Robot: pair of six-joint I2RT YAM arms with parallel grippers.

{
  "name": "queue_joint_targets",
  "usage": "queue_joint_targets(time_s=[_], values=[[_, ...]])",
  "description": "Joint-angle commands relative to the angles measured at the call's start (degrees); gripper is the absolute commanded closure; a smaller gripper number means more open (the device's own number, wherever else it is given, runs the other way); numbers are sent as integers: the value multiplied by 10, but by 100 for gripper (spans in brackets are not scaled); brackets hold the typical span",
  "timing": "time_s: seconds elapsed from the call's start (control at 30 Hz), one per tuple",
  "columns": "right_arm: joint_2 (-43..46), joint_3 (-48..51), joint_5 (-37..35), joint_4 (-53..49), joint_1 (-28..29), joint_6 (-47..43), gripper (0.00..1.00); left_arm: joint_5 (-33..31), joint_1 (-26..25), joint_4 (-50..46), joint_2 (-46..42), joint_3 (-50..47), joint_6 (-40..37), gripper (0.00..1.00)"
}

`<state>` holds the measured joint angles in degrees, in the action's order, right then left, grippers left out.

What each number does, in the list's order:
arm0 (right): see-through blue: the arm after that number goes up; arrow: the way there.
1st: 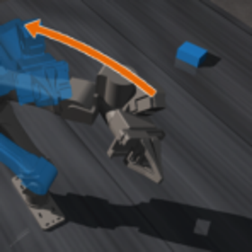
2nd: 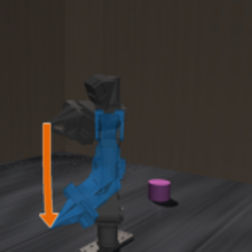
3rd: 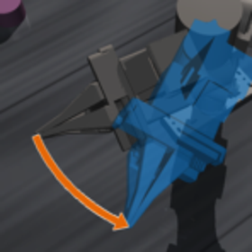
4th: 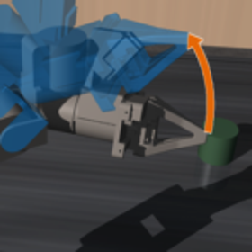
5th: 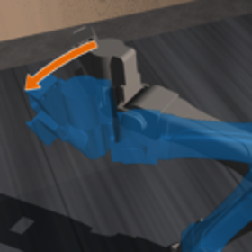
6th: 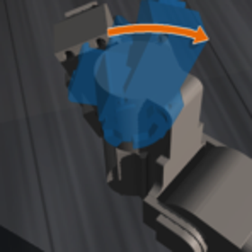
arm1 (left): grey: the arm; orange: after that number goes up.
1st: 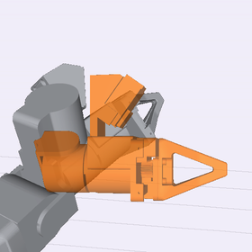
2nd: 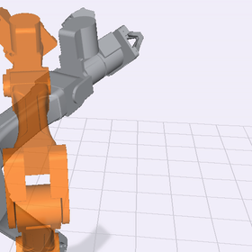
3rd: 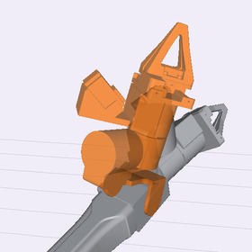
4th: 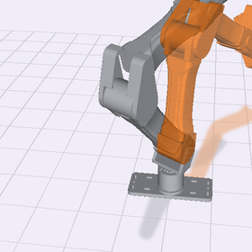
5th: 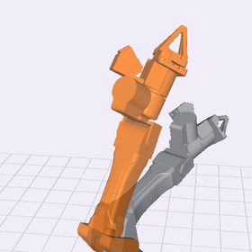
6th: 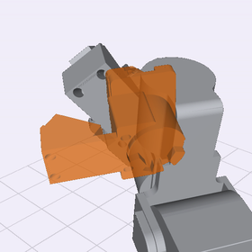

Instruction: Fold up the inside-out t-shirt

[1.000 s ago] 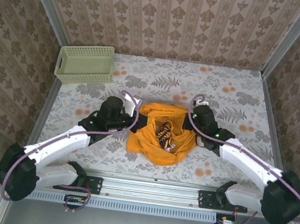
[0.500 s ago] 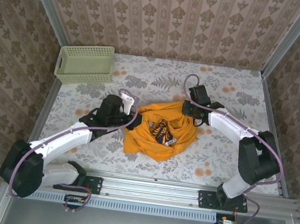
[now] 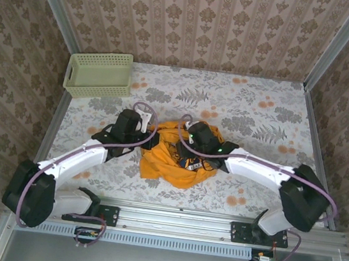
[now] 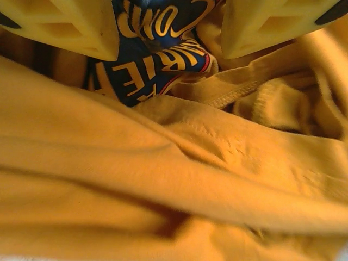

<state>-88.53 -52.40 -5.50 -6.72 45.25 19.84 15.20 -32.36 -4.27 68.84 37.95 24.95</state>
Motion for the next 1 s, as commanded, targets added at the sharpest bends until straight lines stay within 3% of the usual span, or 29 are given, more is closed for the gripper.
queue_joint_targets(time_s=[0.0, 0.17, 0.27, 0.37, 0.5, 0.7, 0.87, 0.97], values=[[-45, -7, -4, 44, 0, 0, 46, 10, 3, 16, -6, -5, 15, 81], [-102, -30, -31, 78, 1, -11, 37, 25, 3, 29, -10, -11, 21, 81], [-124, -51, -93, 67, -2, 5, 38, 37, 3, 40, -11, -16, 26, 81], [-122, -56, -138, 69, -8, 12, 49, 41, 3, 43, -13, -18, 24, 81], [-106, -62, -145, 63, -19, 8, 66, 39, 3, 33, -15, -18, 15, 81], [-61, -59, -150, 28, -21, -2, 100, 23, 3, 15, -5, -5, 2, 78], [19, -24, -119, 9, -21, 14, 100, 11, 4, -3, 16, 26, -17, 74], [69, -10, -108, -21, -20, 30, 100, -10, 4, -20, 38, 54, -30, 64]])
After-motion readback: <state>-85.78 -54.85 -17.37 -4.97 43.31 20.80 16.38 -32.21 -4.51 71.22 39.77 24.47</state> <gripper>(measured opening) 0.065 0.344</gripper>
